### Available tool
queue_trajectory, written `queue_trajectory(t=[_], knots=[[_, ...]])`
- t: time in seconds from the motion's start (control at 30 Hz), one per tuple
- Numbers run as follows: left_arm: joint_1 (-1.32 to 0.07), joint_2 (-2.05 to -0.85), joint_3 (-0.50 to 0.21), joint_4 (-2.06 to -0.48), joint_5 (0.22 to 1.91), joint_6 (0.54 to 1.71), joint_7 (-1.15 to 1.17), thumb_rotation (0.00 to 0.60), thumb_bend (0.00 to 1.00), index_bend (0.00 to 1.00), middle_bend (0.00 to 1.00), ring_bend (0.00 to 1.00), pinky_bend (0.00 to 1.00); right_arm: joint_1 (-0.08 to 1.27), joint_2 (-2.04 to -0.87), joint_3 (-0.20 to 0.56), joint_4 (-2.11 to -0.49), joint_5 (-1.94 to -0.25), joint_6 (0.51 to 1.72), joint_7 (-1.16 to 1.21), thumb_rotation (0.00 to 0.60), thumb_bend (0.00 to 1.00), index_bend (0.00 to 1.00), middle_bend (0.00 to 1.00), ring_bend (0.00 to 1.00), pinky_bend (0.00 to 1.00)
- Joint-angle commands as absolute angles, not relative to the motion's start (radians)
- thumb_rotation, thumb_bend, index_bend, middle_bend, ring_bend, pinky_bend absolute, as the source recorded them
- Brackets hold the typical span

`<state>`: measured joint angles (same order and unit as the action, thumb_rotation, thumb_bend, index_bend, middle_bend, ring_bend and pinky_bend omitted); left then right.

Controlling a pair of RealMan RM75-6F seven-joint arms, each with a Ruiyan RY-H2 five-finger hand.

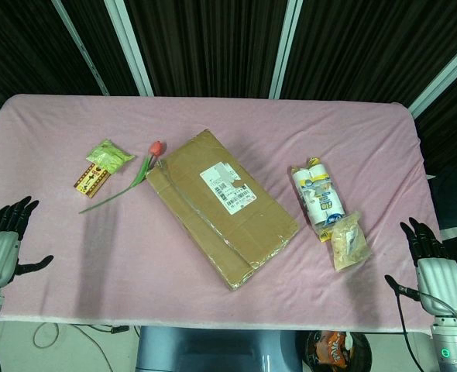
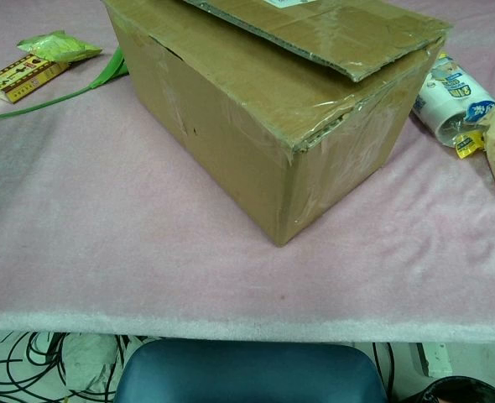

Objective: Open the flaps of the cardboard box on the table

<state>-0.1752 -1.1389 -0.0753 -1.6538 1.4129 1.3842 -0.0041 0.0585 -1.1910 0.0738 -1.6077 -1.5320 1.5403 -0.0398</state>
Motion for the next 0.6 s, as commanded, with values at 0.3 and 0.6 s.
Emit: queue_trajectory(t=[0.3,0.6], knots=[[-0.175,-1.139,-0.077,-1.654,1.414,1.388,-0.003,0.6,0.08,0.0,0.0,0.0,0.0,0.058,-1.191,0.074,-1.608,-1.532,1.541,-0.041,0.6,0.22,0.0,0.0,0.0,0.22],[-0.242,-1.118,-0.147,-1.706,1.422,1.374,0.049,0.6,0.1,0.0,0.0,0.0,0.0,0.063,-1.193,0.079,-1.612,-1.52,1.531,-0.04,0.6,0.22,0.0,0.0,0.0,0.22]])
